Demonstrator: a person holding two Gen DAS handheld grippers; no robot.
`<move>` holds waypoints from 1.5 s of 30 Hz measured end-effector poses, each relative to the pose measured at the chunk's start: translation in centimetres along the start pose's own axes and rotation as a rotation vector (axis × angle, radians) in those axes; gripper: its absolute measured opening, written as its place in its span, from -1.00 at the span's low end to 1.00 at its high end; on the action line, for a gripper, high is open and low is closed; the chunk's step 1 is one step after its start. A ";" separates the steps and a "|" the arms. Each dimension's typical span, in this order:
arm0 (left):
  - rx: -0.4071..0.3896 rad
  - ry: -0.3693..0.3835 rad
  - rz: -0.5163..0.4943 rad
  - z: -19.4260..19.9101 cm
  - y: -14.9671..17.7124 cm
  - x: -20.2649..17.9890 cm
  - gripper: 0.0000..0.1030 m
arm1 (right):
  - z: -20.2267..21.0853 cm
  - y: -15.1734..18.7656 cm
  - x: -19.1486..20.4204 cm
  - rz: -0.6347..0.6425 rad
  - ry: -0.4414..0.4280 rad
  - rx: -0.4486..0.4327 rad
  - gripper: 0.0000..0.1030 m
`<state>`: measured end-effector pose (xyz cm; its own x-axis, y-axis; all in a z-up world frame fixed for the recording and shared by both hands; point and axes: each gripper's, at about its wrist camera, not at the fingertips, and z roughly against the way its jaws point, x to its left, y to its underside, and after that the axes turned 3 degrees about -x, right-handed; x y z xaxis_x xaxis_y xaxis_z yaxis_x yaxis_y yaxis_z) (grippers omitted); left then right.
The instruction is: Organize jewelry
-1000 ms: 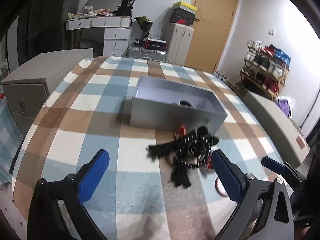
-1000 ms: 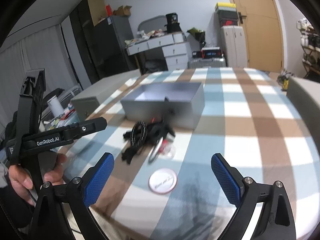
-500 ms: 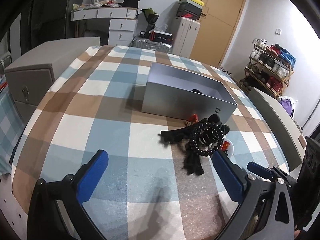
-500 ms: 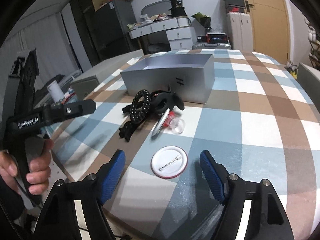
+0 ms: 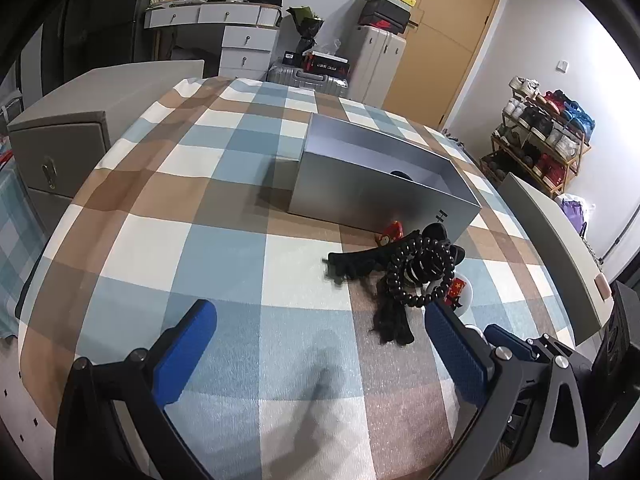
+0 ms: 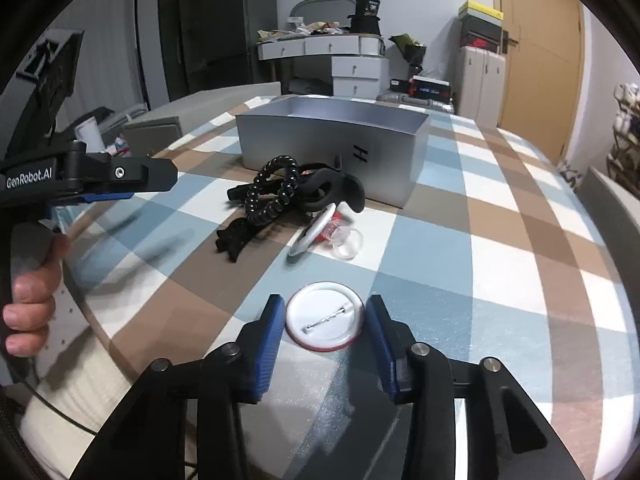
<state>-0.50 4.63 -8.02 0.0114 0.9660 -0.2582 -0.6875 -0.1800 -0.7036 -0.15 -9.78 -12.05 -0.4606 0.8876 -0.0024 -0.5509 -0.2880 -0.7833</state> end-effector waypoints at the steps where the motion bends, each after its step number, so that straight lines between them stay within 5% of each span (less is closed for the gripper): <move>1: 0.002 0.000 -0.001 0.0 0.0 0.0 0.97 | 0.0 0.0 0.0 0.002 0.000 -0.002 -0.22; 6: 0.008 -0.002 0.001 0.0 0.0 0.1 0.97 | 0.3 0.0 -0.2 0.001 -0.002 -0.013 -0.28; 7: 0.010 -0.002 0.002 0.0 0.0 0.1 0.97 | 0.5 -0.1 -0.3 -0.001 0.003 -0.027 -0.45; 8: 0.013 -0.002 0.004 -0.1 0.1 0.2 0.97 | 0.6 -0.1 -0.4 -0.007 -0.008 -0.029 -1.00; 22: 0.028 0.003 0.017 -0.4 0.2 0.1 0.97 | 1.6 0.0 -2.0 -0.128 -0.105 -0.070 -0.85; 24: 0.030 0.005 0.020 -0.5 0.2 0.1 0.97 | 1.5 0.3 -2.0 -0.125 -0.107 -0.054 -0.59; 29: 0.028 0.015 0.013 -0.5 0.4 0.0 0.97 | 1.8 0.9 -1.2 -0.094 -0.092 -0.033 -0.42; 38: 0.036 0.034 0.036 -0.8 0.7 0.6 0.97 | 0.8 0.6 0.2 -0.022 -0.013 -0.003 0.22; 43: 0.047 0.040 0.060 -0.9 0.8 1.0 0.97 | 0.4 0.5 1.1 0.020 0.026 0.002 0.09; 45: 0.041 0.042 0.068 -0.7 0.8 1.2 0.97 | 0.5 0.6 1.1 0.018 0.035 -0.008 -0.20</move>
<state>-0.51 5.53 -9.40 -0.0068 0.9432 -0.3323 -0.7169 -0.2362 -0.6559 -1.36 -9.14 -12.18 -0.4457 0.8943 -0.0388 -0.5370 -0.3018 -0.7877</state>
